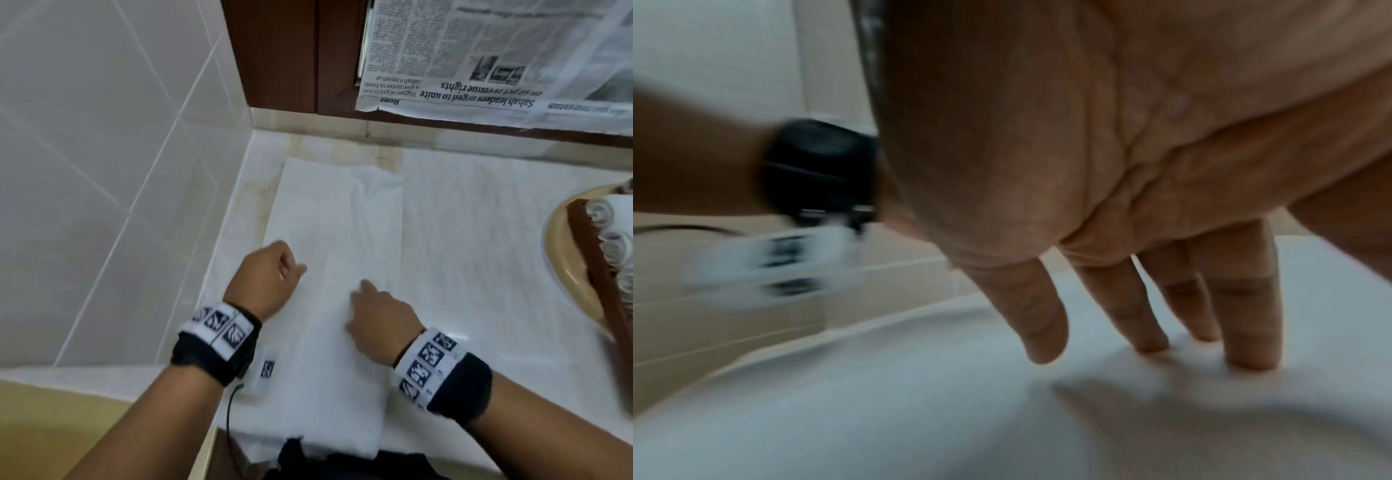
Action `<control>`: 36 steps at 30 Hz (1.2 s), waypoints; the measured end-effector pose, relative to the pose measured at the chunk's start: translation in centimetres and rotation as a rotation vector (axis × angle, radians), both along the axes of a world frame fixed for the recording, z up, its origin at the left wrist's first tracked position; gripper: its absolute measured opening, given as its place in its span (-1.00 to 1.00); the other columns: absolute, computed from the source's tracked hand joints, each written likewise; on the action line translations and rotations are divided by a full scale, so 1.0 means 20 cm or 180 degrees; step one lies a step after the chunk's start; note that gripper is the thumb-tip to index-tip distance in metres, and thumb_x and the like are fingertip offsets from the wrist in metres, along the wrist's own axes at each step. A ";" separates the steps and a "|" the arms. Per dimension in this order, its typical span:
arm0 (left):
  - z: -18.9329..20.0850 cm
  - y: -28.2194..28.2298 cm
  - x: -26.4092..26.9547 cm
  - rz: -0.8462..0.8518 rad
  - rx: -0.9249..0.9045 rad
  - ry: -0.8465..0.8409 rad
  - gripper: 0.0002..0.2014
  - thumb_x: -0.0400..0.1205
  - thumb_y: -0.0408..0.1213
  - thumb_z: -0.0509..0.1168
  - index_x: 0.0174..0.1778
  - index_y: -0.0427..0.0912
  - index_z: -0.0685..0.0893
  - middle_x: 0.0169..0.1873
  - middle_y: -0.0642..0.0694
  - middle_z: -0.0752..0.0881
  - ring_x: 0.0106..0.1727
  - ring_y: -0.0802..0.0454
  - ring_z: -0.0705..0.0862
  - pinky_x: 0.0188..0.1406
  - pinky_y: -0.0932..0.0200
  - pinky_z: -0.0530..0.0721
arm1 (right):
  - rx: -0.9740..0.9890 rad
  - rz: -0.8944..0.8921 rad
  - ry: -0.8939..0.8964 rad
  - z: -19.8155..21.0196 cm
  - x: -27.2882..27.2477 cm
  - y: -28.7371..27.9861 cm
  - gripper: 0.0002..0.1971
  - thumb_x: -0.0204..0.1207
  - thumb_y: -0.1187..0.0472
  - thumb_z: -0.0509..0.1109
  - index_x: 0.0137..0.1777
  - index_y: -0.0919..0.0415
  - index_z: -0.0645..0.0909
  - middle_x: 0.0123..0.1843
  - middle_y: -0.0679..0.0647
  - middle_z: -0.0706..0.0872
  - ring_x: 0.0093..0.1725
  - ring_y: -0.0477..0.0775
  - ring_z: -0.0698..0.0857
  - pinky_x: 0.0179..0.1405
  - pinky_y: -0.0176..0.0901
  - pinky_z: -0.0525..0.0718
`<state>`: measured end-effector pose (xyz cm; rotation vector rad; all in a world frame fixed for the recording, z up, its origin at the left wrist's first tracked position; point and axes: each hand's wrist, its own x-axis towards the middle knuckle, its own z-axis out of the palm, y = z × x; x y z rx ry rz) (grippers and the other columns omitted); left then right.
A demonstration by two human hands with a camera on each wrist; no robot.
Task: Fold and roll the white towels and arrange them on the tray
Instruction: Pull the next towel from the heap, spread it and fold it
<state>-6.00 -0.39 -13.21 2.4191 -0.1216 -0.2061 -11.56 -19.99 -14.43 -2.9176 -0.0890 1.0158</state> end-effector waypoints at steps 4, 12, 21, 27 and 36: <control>-0.02 0.11 -0.50 -0.0853 0.0320 0.0300 -0.80 0.64 0.02 0.36 -0.17 -0.01 0.63 -0.20 0.11 0.66 -0.22 0.21 0.61 -0.16 0.22 0.54 | -0.0674 -0.0070 -0.0190 -0.08 0.10 -0.06 -0.36 0.77 0.03 0.06 0.75 0.25 -0.02 0.78 0.15 -0.09 0.67 0.17 0.21 0.54 0.30 0.36; -0.20 0.29 -1.02 -0.1514 0.1912 0.0384 -0.41 0.80 -0.09 0.03 0.74 -0.09 0.03 0.74 -0.09 -0.09 0.73 -0.10 0.05 0.65 -0.03 0.17 | -0.0189 -0.0180 -0.1030 0.06 -0.29 0.04 -0.55 0.71 0.04 0.15 0.57 0.10 0.38 0.53 0.16 0.41 0.42 0.21 0.50 0.34 0.09 0.54; -0.14 0.13 -0.67 -0.1805 0.2641 0.0802 -0.46 0.83 -0.19 -0.09 0.74 -0.14 -0.05 0.74 -0.10 -0.11 0.71 -0.15 0.08 0.56 -0.20 0.28 | 0.0340 -0.0225 -0.1016 -0.07 -1.08 0.26 -0.61 0.66 0.07 0.19 0.47 0.07 0.41 0.43 0.08 0.44 0.31 0.16 0.52 0.21 0.04 0.57; -0.09 0.09 -0.65 -0.1235 0.1754 0.0736 -0.50 0.81 -0.07 0.04 0.69 -0.05 0.24 0.69 -0.16 0.20 0.63 -0.17 0.31 0.57 -0.07 0.33 | -0.0194 -0.0426 -0.1104 -0.14 -0.97 0.18 -0.40 0.76 0.04 0.12 0.73 0.16 0.05 0.70 0.15 0.17 0.59 0.13 0.36 0.41 0.06 0.47; -0.31 0.17 -1.19 0.0305 0.0603 0.0265 -0.81 0.68 -0.09 0.28 -0.10 -0.14 0.60 -0.19 -0.07 0.65 -0.10 -0.11 0.67 -0.11 0.03 0.63 | -0.0465 -0.0643 -0.0992 -0.11 -0.66 -0.28 -0.50 0.70 -0.03 0.16 0.56 0.20 0.33 0.55 0.15 0.39 0.46 0.20 0.47 0.31 0.14 0.51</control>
